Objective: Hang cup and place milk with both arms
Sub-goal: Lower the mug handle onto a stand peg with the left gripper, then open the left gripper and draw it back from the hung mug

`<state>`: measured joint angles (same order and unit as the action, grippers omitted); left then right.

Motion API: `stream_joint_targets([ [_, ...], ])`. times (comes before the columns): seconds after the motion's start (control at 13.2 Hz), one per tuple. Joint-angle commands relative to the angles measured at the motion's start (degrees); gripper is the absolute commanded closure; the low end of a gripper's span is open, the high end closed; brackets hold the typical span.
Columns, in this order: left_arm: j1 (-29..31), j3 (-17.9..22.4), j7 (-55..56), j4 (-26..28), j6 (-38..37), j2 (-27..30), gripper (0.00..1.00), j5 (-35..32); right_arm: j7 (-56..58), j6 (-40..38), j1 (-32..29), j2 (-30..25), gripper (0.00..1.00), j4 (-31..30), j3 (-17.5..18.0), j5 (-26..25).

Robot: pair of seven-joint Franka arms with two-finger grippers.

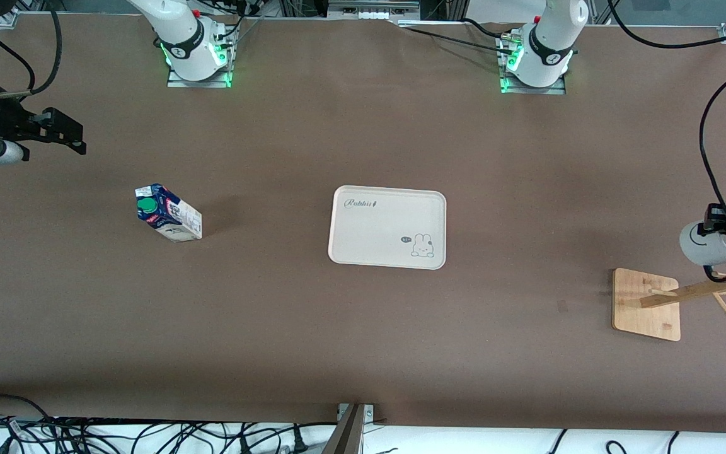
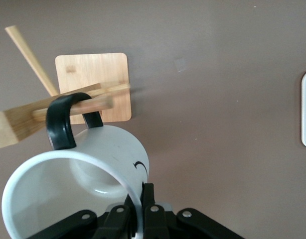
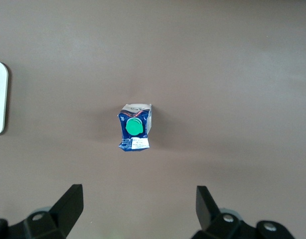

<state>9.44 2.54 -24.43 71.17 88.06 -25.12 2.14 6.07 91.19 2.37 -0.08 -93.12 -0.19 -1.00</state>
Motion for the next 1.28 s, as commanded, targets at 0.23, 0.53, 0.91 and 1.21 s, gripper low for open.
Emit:
stream_joint_targets([
  [0.23,-0.39,-0.69,3.93,-1.73,-0.17,-0.72,0.00,0.59,-0.27,-0.40,1.40,0.25,0.00,1.54,2.02,-0.05],
  [0.53,-6.61,-1.04,15.26,-1.73,-7.09,1.74,0.00,-0.56,-0.27,-1.19,1.49,0.08,0.00,2.16,4.06,-0.32],
  [0.91,-13.04,-0.87,15.64,-0.24,-9.40,7.01,0.00,-2.67,-0.19,-1.28,1.23,0.34,0.00,1.98,1.86,-0.23],
  [1.21,-16.21,0.45,15.91,15.50,3.28,17.43,0.00,-2.75,-0.19,-1.28,1.14,0.52,0.00,1.98,1.59,-0.14],
])
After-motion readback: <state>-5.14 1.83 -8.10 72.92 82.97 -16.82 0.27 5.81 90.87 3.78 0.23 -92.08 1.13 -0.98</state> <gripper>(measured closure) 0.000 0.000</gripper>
